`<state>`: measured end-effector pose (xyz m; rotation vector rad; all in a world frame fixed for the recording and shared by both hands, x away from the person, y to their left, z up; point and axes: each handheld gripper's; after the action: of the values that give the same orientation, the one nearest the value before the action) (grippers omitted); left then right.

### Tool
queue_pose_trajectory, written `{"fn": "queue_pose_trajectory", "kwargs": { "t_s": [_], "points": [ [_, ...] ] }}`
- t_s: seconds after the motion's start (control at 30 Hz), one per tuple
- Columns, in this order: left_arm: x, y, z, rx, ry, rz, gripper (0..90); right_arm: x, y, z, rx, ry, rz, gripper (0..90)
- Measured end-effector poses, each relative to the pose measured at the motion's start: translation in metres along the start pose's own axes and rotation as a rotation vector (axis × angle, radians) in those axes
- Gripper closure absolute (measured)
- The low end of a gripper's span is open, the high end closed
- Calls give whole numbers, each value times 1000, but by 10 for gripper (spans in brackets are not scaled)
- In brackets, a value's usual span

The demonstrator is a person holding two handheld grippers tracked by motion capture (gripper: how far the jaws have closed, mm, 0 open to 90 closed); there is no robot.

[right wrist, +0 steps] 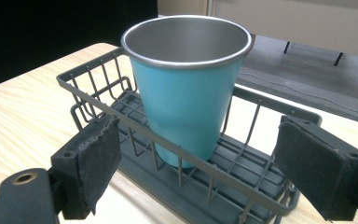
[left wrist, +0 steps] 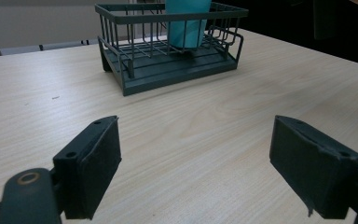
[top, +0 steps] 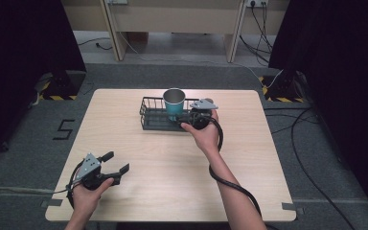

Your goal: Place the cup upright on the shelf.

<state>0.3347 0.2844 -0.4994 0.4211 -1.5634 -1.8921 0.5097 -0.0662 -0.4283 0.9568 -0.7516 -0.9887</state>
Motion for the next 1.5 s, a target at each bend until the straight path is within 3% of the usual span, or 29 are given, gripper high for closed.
{"fn": "queue_pose_trajectory", "kwargs": {
  "t_s": [0.8, 1.5],
  "points": [
    [1, 1, -1, 2, -4, -2, 159, 16, -13, 22, -10, -18, -17, 156],
    [0, 1, -5, -7, -6, -4, 159, 40, -36, 58, -10, -26, -50, 165]
  ]
}}
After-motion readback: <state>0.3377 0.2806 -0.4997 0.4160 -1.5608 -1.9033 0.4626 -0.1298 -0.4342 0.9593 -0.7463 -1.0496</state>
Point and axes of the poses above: each handheld gripper's, and its own axes: z roughly backward along the jaws, y roughly out of its top, x roughly to its right, and after that the axes turned 14 degrees about -y, right-handed
